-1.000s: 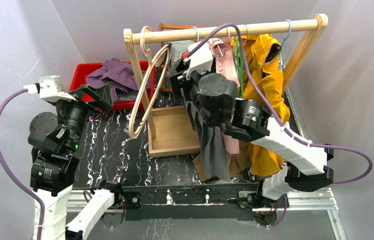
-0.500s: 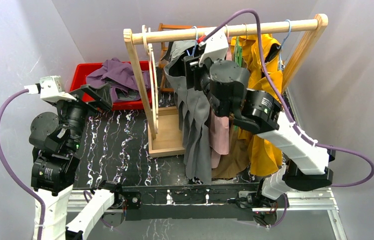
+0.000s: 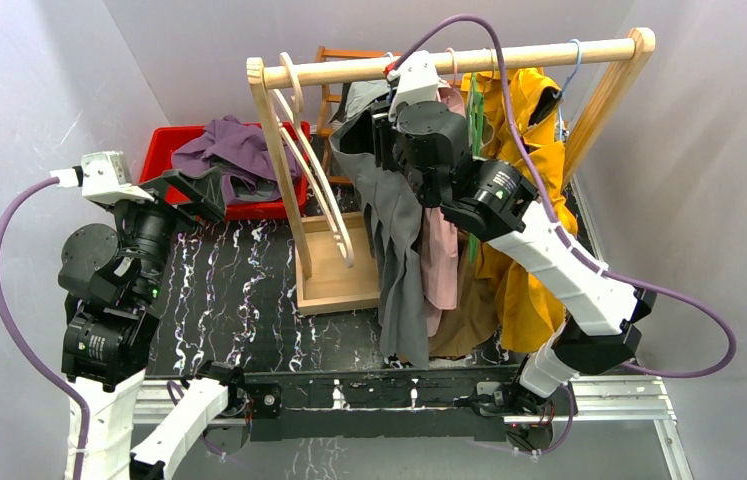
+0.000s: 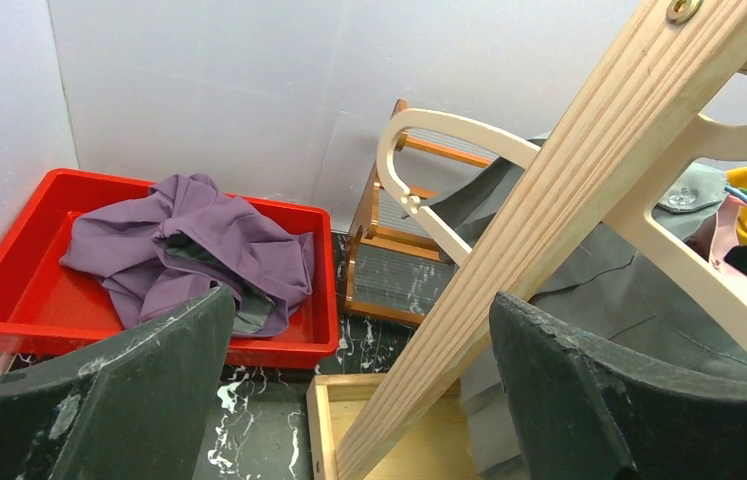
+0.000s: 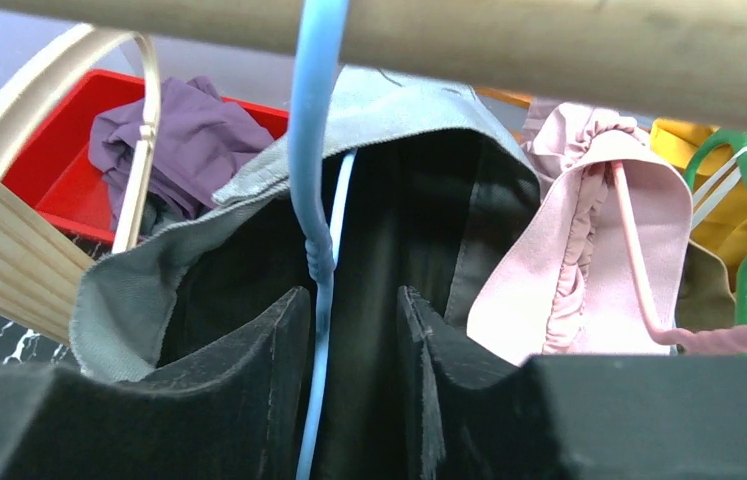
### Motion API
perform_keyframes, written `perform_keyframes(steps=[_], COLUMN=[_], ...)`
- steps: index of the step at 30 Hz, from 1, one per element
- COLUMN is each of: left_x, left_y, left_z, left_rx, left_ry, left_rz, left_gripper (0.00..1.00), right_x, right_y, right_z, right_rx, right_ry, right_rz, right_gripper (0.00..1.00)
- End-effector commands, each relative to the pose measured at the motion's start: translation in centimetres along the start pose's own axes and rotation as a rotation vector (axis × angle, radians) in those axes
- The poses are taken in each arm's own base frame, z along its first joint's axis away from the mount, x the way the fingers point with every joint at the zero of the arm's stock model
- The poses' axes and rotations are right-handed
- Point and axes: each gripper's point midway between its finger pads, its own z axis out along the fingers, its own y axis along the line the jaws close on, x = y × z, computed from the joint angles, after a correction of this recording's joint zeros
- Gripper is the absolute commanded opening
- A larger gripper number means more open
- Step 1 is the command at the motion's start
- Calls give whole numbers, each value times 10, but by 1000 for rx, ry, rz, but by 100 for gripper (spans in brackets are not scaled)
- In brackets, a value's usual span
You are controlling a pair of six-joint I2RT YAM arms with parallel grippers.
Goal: Remove the skirt from the hanger
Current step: Pick up the hanger from the clothesline.
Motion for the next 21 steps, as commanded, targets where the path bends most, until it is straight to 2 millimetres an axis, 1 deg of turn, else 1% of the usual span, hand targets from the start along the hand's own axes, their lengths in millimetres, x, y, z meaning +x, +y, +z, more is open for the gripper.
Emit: perform_keyframes(steps=[1, 2, 4, 8, 10, 13, 17, 21], left_x=[-16, -15, -15, -14, -15, -15, -14, -10], left_y=[-5, -5, -4, -4, -4, -4, -7, -7], left_z=[-3, -3, -4, -5, -5, -5, -4, -3], left_rx=[17, 18, 17, 16, 15, 16, 25, 28], left_ry=[-41, -40, -39, -40, -42, -40, -35, -24], left_rz=[1, 1, 1, -4, -5, -10, -21, -31], left_gripper=[98, 99, 98, 98, 98, 98, 98, 98], right_x=[-22, -21, -22, -32, -40, -52, -76, -90], right_y=[-6, -6, -6, -7, -5, -5, -4, -2], right_z=[-4, -3, -2, -6, -9, -12, -21, -31], right_rx=[3, 6, 9, -9, -27, -39, -75, -117], right_ry=[-83, -84, -94, -140, -182, -227, -286, -329], right_rz=[71, 71, 79, 100, 127, 159, 188, 195], right_gripper=[43, 41, 34, 16, 9, 5, 0, 0])
